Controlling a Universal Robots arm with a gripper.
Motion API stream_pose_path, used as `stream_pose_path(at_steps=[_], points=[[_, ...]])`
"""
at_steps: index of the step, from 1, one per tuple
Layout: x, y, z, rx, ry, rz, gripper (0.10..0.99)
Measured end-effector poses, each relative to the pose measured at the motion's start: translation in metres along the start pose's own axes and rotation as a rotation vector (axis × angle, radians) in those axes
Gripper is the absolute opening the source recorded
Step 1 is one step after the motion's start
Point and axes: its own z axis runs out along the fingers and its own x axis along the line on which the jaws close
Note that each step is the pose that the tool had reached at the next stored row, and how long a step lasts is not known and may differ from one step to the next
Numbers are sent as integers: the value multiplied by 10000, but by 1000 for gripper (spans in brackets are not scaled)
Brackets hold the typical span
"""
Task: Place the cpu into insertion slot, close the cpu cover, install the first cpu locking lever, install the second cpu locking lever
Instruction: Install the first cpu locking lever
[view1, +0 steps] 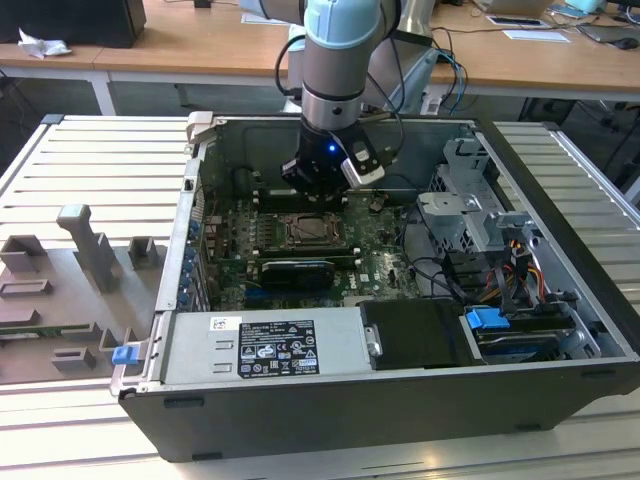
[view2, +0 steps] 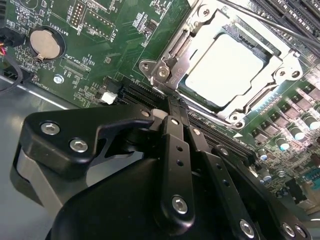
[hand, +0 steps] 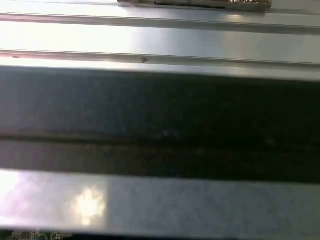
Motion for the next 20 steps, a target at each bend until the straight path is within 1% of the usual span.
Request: stream_pose_path(at_steps=[4, 7, 11, 20], points=[[0, -2, 29, 31, 1, 0, 106], [-2, -3, 30, 24, 1, 0, 106], [-2, 8, -74, 20, 0, 0, 106], [-1, -25, -86, 19, 0, 0, 106]])
